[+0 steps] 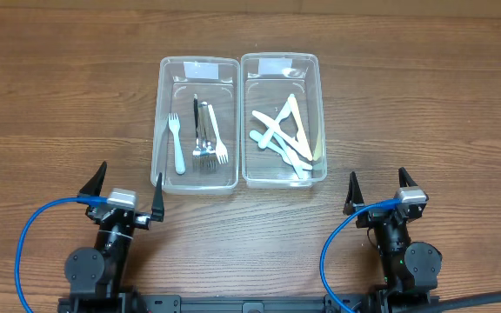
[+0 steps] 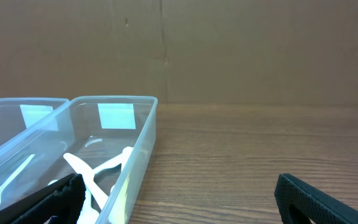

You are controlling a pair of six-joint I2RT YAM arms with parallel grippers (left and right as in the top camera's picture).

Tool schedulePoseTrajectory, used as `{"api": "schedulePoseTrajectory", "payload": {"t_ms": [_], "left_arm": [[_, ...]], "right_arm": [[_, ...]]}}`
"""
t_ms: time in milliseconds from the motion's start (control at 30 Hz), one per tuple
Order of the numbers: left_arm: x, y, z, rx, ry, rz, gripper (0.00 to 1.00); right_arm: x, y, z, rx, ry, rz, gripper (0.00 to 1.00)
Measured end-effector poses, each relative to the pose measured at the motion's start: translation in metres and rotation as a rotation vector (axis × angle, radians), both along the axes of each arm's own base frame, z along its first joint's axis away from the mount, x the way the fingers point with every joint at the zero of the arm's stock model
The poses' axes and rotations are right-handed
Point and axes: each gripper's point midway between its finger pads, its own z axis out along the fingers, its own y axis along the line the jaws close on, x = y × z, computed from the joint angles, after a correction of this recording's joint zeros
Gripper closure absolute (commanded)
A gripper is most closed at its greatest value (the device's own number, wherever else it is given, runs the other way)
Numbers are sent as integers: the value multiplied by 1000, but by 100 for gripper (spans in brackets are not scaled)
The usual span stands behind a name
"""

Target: Pack container

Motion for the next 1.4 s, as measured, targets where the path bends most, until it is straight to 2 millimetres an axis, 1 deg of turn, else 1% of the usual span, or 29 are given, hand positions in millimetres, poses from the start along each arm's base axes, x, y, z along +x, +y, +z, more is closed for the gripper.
{"api": "schedulePoseTrajectory", "payload": {"t_ms": [133,200,300,433,1400], "left_arm": [[4,13,-13,-108,25,72,0],[4,21,-24,-156,68,125,0],[4,29,-37,-164,111,174,0],[4,31,-37,-163,110,189,0],[4,31,-37,-163,110,190,0]], "right_arm": [[0,0,0,0,0,0,0],[0,0,0,0,0,0,0],[0,0,0,1,1,0,0],[0,0,0,3,1,0,0],[0,0,0,3,0,0,0]]}}
